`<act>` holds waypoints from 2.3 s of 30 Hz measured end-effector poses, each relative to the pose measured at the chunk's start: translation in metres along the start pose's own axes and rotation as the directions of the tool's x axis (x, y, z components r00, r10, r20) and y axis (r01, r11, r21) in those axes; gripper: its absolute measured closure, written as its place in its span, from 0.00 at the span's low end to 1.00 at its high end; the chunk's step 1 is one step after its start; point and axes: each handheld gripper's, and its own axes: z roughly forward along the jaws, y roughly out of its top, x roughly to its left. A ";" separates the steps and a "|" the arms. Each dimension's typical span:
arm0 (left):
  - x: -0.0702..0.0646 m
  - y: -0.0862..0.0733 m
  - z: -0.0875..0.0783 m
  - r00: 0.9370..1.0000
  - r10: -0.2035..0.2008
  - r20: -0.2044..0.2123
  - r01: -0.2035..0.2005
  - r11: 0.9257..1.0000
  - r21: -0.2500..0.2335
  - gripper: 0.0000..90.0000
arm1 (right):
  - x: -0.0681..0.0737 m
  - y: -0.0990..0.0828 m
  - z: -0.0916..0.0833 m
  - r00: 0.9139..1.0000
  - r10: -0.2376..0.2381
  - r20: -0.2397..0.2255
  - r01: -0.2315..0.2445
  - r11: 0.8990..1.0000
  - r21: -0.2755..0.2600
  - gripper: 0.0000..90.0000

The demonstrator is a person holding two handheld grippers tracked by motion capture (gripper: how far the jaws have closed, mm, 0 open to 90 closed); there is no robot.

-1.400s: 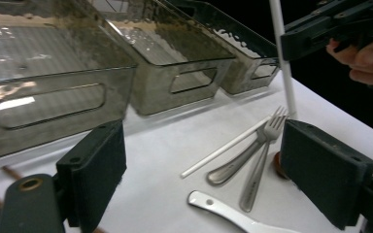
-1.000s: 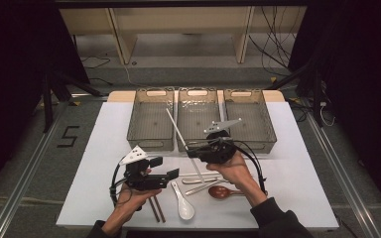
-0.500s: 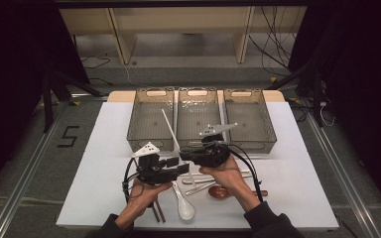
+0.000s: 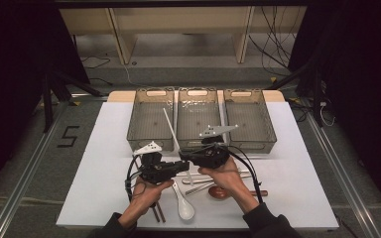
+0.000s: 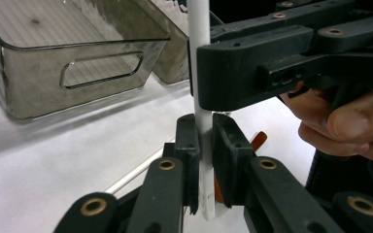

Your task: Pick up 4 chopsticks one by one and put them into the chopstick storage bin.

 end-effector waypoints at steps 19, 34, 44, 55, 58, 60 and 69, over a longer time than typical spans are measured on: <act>0.023 0.030 -0.034 0.993 0.060 -0.098 -0.057 0.998 0.032 0.93 | -0.012 -0.011 -0.043 0.991 -0.090 0.100 0.091 0.996 -0.005 0.56; 0.047 0.083 -0.061 0.976 0.111 -0.187 -0.094 0.991 0.095 0.93 | -0.014 -0.042 -0.054 0.983 -0.138 0.122 0.132 0.990 0.057 0.39; 0.056 0.114 -0.067 0.960 0.151 -0.237 -0.117 0.982 0.150 0.93 | -0.012 -0.052 -0.053 0.985 -0.133 0.113 0.126 0.990 0.065 0.38; 0.078 0.139 -0.063 0.920 0.198 -0.338 -0.134 0.970 0.205 0.92 | -0.009 -0.056 -0.056 0.984 -0.136 0.118 0.129 0.990 0.063 0.34; 0.088 0.144 -0.061 0.907 0.206 -0.368 -0.130 0.967 0.220 0.92 | -0.008 -0.056 -0.055 0.984 -0.137 0.117 0.131 0.990 0.061 0.34; 0.094 0.146 -0.060 0.902 0.199 -0.383 -0.119 0.968 0.223 0.92 | -0.008 -0.056 -0.055 0.984 -0.138 0.115 0.131 0.989 0.062 0.34; 0.116 0.147 -0.048 0.875 0.206 -0.438 -0.090 0.958 0.271 0.92 | -0.007 -0.058 -0.054 0.983 -0.143 0.115 0.136 0.988 0.069 0.34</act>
